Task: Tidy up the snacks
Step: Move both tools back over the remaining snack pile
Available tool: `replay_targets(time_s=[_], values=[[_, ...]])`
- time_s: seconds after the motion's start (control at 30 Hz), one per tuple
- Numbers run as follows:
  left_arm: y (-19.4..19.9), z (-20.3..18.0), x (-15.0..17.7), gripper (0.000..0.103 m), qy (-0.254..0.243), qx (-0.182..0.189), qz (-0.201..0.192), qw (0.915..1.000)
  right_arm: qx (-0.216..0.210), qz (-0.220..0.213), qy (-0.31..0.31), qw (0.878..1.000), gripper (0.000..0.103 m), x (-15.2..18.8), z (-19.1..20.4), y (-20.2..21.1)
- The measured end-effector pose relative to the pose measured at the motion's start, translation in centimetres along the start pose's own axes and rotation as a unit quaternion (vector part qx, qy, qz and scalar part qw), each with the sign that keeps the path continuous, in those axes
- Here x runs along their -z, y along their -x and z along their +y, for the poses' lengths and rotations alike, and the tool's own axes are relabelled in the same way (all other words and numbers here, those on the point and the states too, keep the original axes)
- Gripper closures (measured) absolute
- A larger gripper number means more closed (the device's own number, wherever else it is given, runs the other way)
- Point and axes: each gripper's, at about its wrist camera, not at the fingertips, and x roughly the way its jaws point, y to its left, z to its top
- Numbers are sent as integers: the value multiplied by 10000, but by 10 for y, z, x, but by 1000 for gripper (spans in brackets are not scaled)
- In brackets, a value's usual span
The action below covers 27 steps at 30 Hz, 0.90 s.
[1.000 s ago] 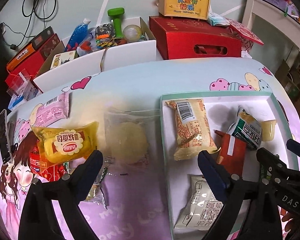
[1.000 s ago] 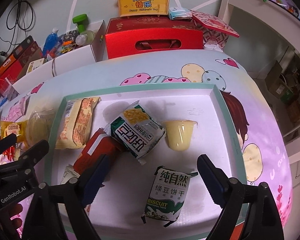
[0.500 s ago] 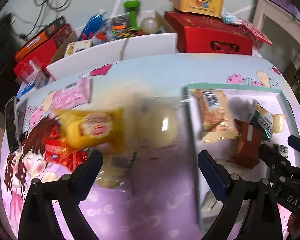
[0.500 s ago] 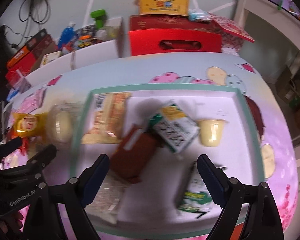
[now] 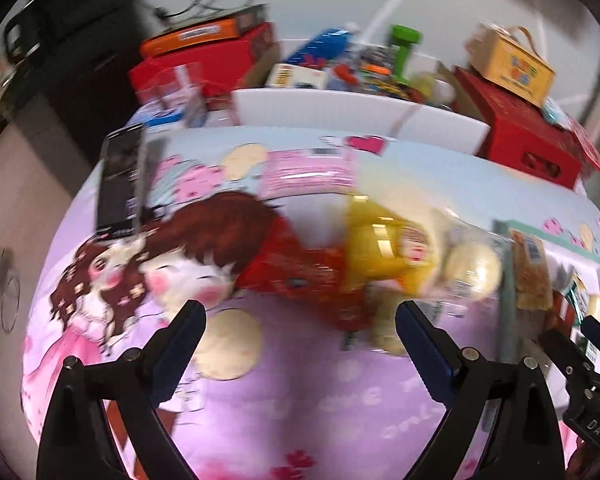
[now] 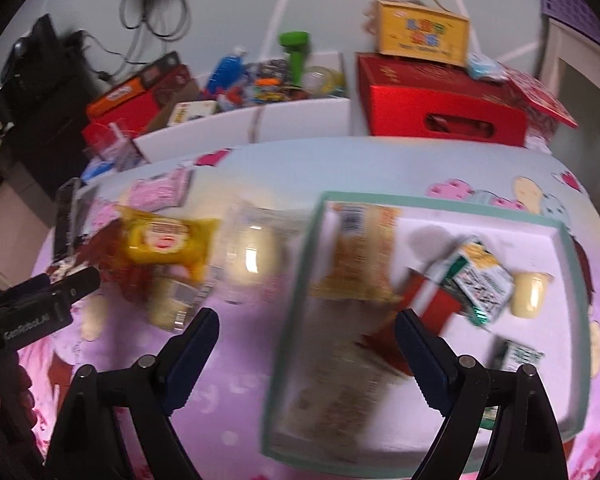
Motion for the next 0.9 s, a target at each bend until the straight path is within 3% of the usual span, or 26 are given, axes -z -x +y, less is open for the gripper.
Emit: replay_targets(time_s=[0.3, 0.67, 0.9], values=[[-4, 45, 1, 7, 662, 153, 18, 9977, -301, 49, 124, 9995, 12, -4, 38, -12], [-54, 46, -15, 7, 1000, 850, 343, 9908, -338, 114, -228, 9991, 11, -32, 36, -35], [-86, 47, -23, 7, 1360, 1006, 507, 9843, -367, 252, -262, 9987, 12, -41, 36, -57]])
